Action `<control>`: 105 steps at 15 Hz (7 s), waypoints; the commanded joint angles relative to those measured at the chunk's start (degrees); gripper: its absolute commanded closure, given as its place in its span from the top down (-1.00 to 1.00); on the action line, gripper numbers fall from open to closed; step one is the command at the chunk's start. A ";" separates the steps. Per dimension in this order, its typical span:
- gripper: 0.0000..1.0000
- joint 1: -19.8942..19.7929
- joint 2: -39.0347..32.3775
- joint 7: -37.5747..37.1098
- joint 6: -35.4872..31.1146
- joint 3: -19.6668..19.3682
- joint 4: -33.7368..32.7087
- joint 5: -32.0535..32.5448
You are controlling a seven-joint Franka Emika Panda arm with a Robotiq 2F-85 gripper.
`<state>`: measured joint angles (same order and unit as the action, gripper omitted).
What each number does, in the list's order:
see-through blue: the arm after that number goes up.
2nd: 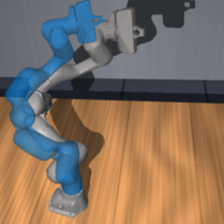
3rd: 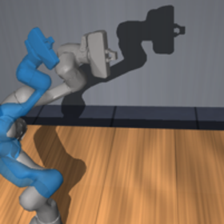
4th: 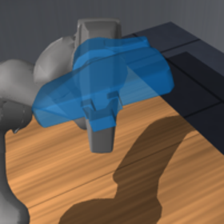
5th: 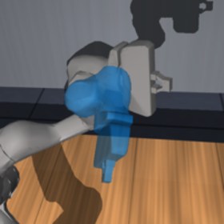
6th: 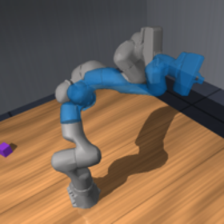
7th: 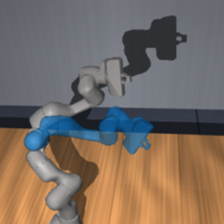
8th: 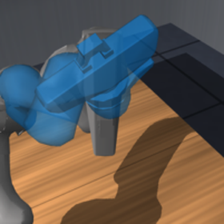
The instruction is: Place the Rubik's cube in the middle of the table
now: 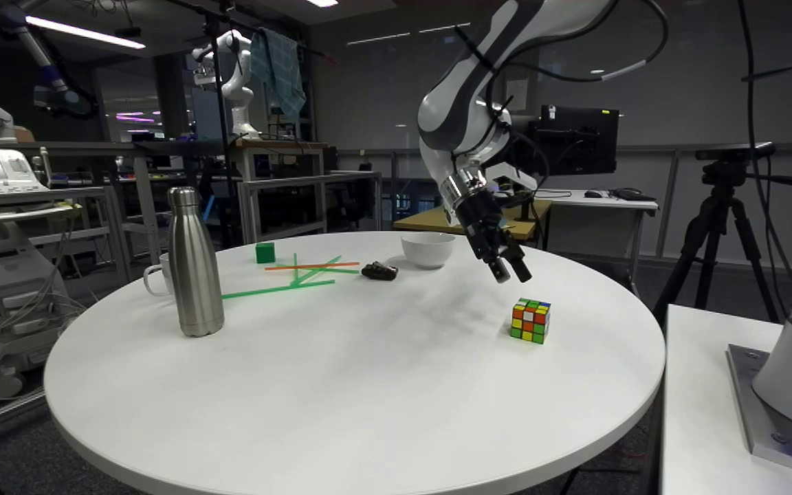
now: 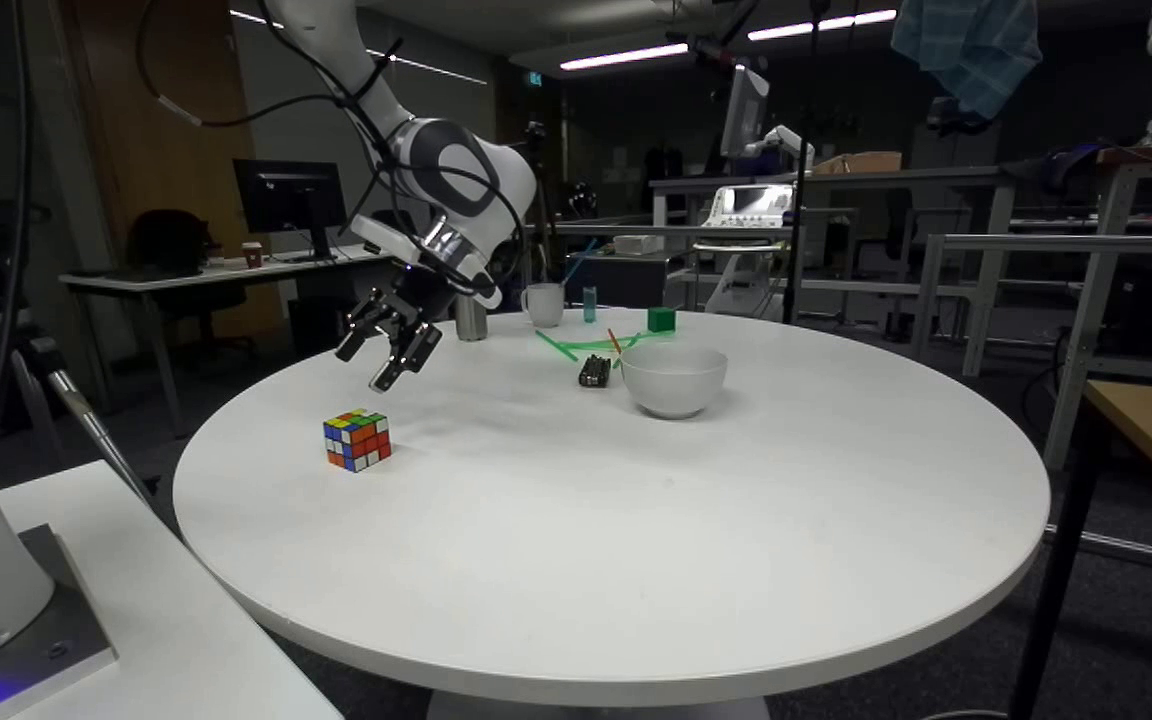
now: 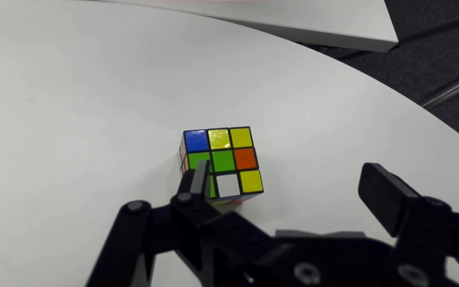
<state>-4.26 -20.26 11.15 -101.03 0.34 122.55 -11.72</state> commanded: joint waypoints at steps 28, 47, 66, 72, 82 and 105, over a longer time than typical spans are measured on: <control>1.00 3.40 1.11 -2.40 -8.29 0.56 5.21 9.56; 1.00 3.35 -0.14 -1.83 -6.28 0.71 5.29 9.68; 1.00 3.92 -7.62 -1.12 -5.04 1.17 0.18 14.18; 0.50 3.88 -8.38 -0.65 -5.10 1.61 -0.61 14.57; -0.30 3.98 -8.36 -1.28 -5.80 1.97 -0.97 14.07; -0.30 3.18 -4.63 -2.40 -13.50 2.01 1.40 9.00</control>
<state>-0.69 -26.52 9.33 -112.21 2.25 122.34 -1.35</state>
